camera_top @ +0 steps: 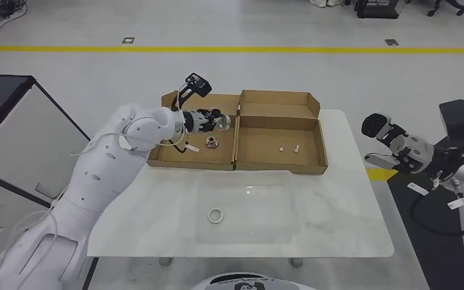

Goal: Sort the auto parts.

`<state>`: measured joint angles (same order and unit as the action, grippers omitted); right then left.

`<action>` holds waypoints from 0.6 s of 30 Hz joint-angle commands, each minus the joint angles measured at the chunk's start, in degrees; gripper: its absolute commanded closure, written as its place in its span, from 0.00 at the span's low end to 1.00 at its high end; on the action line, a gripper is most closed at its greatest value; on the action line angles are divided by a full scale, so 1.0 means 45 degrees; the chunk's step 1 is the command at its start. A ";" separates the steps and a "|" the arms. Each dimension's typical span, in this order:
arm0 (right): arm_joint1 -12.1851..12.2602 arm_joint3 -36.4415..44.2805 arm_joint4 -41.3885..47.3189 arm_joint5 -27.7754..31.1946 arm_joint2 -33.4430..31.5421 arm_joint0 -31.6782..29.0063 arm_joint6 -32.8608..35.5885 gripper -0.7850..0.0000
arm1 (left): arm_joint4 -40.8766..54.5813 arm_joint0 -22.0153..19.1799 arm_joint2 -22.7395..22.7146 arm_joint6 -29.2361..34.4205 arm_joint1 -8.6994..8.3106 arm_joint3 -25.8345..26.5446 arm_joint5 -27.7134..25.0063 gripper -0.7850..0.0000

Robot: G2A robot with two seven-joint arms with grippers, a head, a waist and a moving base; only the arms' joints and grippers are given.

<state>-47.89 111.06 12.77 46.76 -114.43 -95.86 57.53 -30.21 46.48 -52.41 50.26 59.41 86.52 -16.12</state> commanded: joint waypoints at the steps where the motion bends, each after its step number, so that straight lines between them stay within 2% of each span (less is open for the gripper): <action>1: 0.0000 0.0000 -0.0001 0.0000 0.0000 0.0000 0.0000 0.00 | -0.0480 -0.0121 0.0155 0.0012 0.0033 -0.0268 -0.0082 1.00; 10: 0.0000 0.0000 -0.0001 0.0000 0.0000 0.0000 0.0000 0.00 | -0.1622 -0.0582 0.0664 0.0248 0.0198 -0.1298 -0.0367 1.00; 18: 0.0000 0.0000 -0.0001 0.0000 0.0000 0.0000 0.0000 0.00 | -0.2201 -0.0424 0.0509 0.0647 0.0130 -0.1654 -0.0465 1.00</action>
<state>-47.89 111.06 12.77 46.76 -114.43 -95.86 57.53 -39.75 44.43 -49.89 52.99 60.08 79.26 -18.16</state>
